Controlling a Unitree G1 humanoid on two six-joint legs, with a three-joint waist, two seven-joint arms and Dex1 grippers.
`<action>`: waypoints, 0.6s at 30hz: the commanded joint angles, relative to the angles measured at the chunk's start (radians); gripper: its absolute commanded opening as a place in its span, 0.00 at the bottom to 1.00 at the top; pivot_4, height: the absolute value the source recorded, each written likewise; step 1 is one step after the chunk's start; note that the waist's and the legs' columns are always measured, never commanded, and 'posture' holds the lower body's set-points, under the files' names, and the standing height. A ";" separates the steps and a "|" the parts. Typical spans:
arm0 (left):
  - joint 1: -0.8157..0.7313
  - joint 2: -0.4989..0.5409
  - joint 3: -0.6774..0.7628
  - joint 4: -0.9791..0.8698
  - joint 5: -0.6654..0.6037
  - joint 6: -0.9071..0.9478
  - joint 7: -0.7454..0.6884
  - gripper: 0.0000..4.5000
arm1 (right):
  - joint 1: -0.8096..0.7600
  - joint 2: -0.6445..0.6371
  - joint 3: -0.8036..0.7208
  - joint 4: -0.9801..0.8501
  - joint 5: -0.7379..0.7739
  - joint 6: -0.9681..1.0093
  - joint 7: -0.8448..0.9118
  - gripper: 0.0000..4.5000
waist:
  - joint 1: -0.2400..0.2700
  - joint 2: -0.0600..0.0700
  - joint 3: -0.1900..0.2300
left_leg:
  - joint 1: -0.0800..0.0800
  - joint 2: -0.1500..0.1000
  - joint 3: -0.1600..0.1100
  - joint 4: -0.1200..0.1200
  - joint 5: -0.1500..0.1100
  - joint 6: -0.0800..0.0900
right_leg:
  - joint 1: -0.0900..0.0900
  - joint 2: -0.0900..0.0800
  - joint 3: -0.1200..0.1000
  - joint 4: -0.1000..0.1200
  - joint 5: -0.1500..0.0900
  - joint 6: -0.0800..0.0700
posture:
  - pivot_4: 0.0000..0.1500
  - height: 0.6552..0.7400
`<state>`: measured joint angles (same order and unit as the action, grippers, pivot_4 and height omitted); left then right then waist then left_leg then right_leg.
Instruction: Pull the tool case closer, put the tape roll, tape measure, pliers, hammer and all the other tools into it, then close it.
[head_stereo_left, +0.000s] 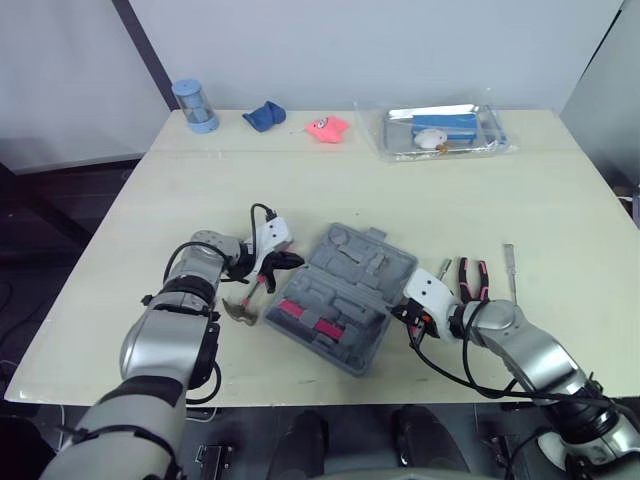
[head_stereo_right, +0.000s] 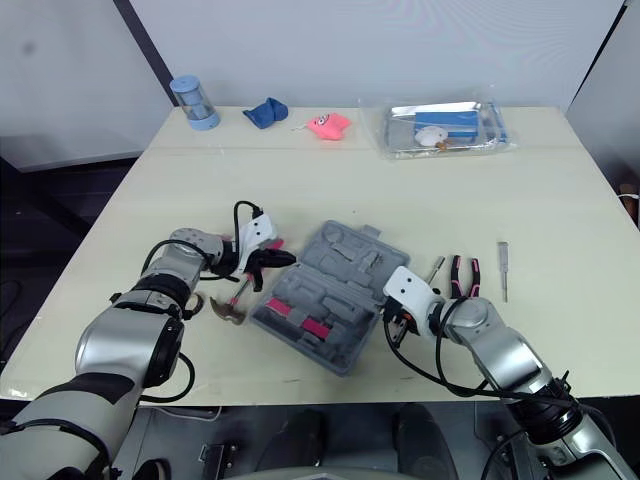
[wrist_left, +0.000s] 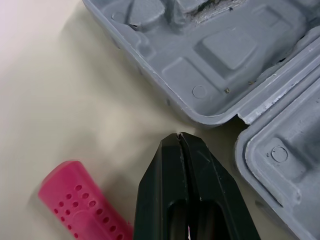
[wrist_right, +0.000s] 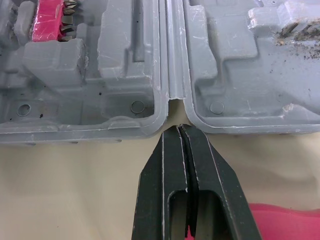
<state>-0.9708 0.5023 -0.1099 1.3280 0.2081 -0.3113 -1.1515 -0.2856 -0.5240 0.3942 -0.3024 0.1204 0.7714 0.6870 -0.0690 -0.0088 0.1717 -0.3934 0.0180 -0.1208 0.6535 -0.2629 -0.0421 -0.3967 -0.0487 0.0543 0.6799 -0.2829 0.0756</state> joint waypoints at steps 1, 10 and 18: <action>-0.018 0.000 -0.010 0.007 0.019 0.002 0.001 0.01 | -0.007 0.006 -0.007 -0.023 -0.003 -0.001 -0.005 0.00 | 0.000 0.000 0.000 | 0.000 0.000 0.000 0.000 0.000 0.000 | 0.000 0.000 0.000 0.000 0.000 0.000 | 1.00 1.00; -0.013 -0.011 -0.004 0.010 0.020 0.021 -0.046 0.01 | -0.010 0.021 0.001 -0.019 -0.009 0.002 -0.008 0.00 | 0.000 0.000 0.000 | 0.000 0.000 0.000 0.000 0.000 0.000 | 0.000 0.000 0.000 0.000 0.000 0.000 | 1.00 1.00; -0.003 0.003 -0.005 0.006 0.019 0.042 -0.139 0.01 | -0.016 0.032 0.004 -0.004 -0.022 -0.007 -0.011 0.00 | -0.001 0.000 0.000 | 0.000 0.000 0.000 0.000 0.000 0.000 | 0.000 0.000 0.000 0.000 0.000 0.000 | 1.00 1.00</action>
<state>-0.9786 0.5036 -0.1082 1.3275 0.2241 -0.2734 -1.2524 -0.2857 -0.5008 0.3952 -0.2918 0.1015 0.7789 0.6775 -0.0698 -0.0089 0.1715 -0.3933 0.0178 -0.1209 0.6536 -0.2628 -0.0423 -0.3966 -0.0489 0.0543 0.6801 -0.2829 0.0756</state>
